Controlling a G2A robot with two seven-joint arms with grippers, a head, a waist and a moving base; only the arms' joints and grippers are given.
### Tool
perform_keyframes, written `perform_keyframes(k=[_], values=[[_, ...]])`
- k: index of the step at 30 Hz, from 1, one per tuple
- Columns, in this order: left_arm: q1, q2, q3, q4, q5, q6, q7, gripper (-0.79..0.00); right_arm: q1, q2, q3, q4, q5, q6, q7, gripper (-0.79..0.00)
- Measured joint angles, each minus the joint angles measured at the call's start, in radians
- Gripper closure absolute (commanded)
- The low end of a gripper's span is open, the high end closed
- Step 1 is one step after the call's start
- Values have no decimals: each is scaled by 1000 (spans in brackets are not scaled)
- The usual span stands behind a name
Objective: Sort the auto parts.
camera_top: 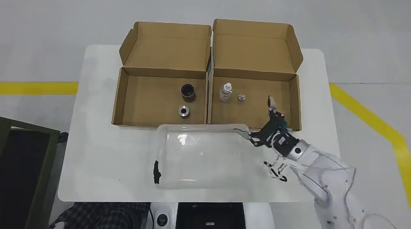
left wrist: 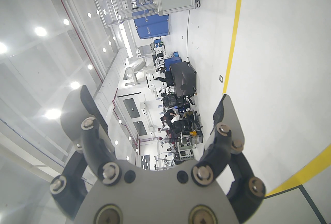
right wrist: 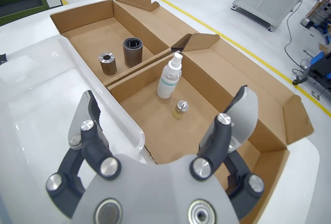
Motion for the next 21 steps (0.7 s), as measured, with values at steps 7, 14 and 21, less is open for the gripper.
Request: perform_keyframes(k=[7, 14, 21], values=[[0, 0, 0, 0, 0, 0, 0, -785, -89, 10, 92, -16, 2, 21, -50, -785], [0, 0, 0, 0, 0, 0, 0, -785, -105, 12, 107, -16, 3, 20, -59, -785], [0, 0, 0, 0, 0, 0, 0, -784, -105, 12, 107, -16, 3, 20, -59, -785]])
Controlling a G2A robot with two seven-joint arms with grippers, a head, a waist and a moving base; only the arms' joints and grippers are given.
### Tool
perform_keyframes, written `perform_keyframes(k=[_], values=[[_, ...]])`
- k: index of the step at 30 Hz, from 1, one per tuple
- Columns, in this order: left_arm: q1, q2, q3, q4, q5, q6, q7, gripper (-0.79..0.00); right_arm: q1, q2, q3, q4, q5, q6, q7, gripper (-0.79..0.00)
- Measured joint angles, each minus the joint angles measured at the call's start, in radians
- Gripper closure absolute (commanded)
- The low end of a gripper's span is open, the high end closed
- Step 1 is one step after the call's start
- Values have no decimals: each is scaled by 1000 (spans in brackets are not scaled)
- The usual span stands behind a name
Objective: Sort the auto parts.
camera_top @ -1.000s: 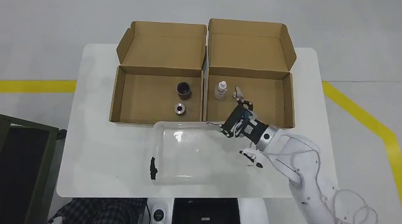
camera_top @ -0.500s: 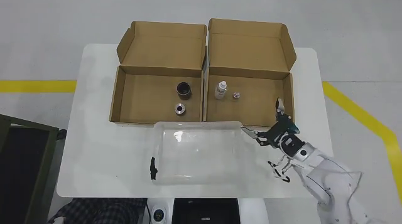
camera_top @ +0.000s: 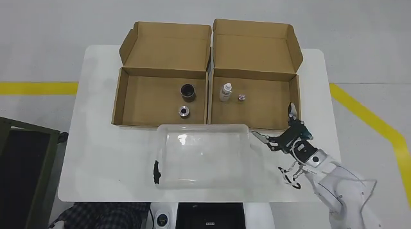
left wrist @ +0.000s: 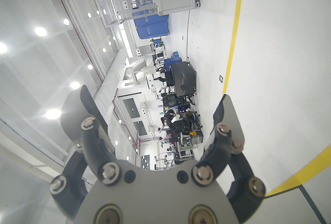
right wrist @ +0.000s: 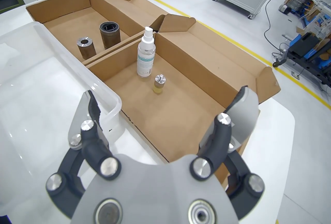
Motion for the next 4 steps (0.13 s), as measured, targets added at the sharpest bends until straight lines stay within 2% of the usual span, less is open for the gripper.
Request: perform_keyframes(k=[4], values=[[0, 0, 0, 0, 0, 0, 0, -784, 0, 0, 0, 0, 0, 0, 0, -785]])
